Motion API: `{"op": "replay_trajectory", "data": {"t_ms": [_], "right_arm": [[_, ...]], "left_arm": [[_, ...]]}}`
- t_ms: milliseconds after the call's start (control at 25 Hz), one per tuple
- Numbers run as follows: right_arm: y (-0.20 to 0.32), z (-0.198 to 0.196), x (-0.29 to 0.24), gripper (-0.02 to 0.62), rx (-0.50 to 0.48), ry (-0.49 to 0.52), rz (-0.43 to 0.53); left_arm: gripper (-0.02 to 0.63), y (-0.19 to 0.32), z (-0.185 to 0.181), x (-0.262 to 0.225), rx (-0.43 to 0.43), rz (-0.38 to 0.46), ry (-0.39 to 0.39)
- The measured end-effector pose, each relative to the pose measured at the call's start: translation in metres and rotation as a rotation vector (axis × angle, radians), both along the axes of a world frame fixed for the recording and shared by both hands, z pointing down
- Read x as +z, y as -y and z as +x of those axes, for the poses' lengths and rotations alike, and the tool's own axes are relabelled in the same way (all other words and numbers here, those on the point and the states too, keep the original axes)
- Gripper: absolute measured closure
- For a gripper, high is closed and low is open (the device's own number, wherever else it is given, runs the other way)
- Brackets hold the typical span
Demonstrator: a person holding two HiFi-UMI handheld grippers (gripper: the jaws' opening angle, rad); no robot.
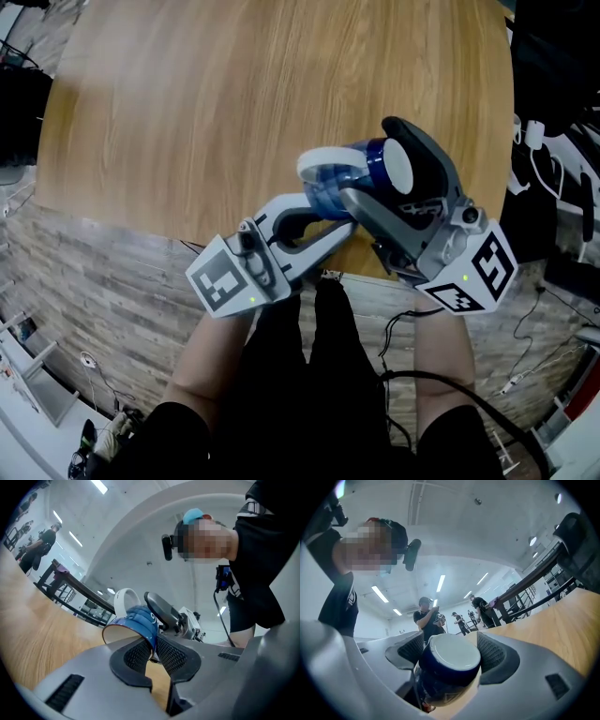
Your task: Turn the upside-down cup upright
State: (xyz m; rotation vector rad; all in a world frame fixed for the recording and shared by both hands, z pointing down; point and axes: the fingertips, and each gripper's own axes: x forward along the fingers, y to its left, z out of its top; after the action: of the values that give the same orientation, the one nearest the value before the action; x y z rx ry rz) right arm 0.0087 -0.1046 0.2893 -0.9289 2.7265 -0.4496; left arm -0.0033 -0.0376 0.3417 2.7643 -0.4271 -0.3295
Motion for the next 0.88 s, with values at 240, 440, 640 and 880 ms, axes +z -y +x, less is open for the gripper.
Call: {"op": "replay_trajectory", "data": {"t_ms": [240, 440, 640, 880], "right_arm": [[0.007, 0.014, 0.015, 0.249, 0.107, -0.153, 0.042], [0.001, 0.016, 0.032, 0.249, 0.067, -0.29, 0.066], [-0.022, 0.01, 0.062, 0.249, -0.024, -0.512, 0.107], [-0.039, 0.001, 0.085, 0.249, -0.096, -0.56, 0.045]], "left_arm": [[0.568, 0.009, 0.001, 0.023, -0.053, 0.032, 0.237], [0.571, 0.014, -0.007, 0.04, -0.066, 0.044, 0.382], [0.571, 0.018, -0.007, 0.046, -0.049, 0.095, 0.513], [0.571, 0.016, -0.009, 0.054, -0.003, 0.162, 0.707]]}}
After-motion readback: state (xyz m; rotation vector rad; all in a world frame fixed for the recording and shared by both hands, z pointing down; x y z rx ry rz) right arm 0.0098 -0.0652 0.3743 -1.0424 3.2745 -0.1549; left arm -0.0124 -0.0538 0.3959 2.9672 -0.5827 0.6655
